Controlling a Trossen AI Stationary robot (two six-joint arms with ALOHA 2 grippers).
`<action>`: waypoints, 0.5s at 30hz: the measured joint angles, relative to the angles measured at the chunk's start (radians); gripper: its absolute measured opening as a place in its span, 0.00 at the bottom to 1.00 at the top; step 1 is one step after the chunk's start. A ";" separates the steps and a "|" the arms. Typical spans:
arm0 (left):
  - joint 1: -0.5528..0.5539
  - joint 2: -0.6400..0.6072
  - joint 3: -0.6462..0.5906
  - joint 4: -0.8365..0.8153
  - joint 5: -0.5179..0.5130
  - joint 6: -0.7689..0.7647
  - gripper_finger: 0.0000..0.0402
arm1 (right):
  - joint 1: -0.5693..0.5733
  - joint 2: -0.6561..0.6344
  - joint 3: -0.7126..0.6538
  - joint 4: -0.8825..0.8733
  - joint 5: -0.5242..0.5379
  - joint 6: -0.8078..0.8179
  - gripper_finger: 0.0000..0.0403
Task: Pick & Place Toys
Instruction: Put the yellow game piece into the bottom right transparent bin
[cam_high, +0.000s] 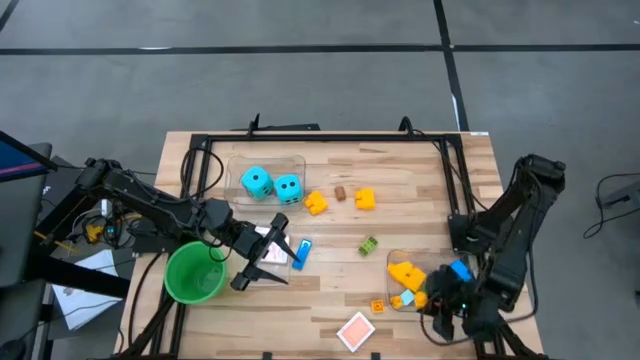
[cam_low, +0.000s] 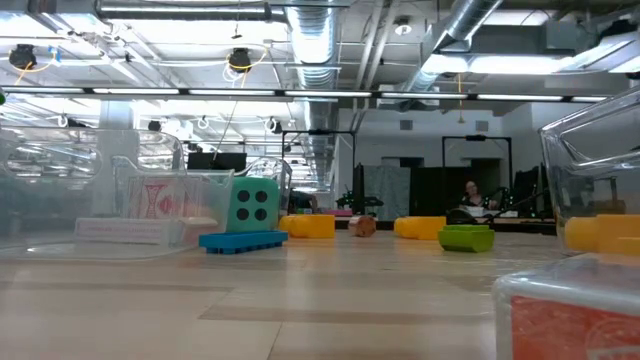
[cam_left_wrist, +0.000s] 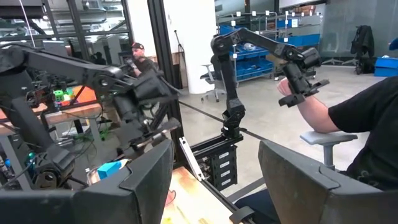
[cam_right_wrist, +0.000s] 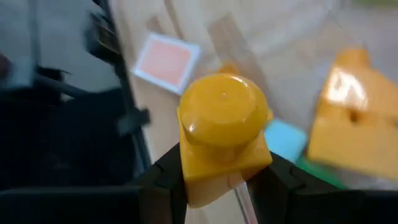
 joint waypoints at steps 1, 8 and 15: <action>0.000 0.000 0.000 0.000 0.000 0.000 0.58 | 0.007 0.023 0.015 -0.041 -0.020 0.028 0.30; 0.000 0.000 0.000 0.000 0.000 0.000 0.58 | 0.006 0.132 0.118 -0.281 -0.128 0.173 0.30; 0.000 0.000 0.000 0.000 0.000 0.001 0.58 | -0.030 0.172 0.186 -0.302 -0.153 0.130 0.30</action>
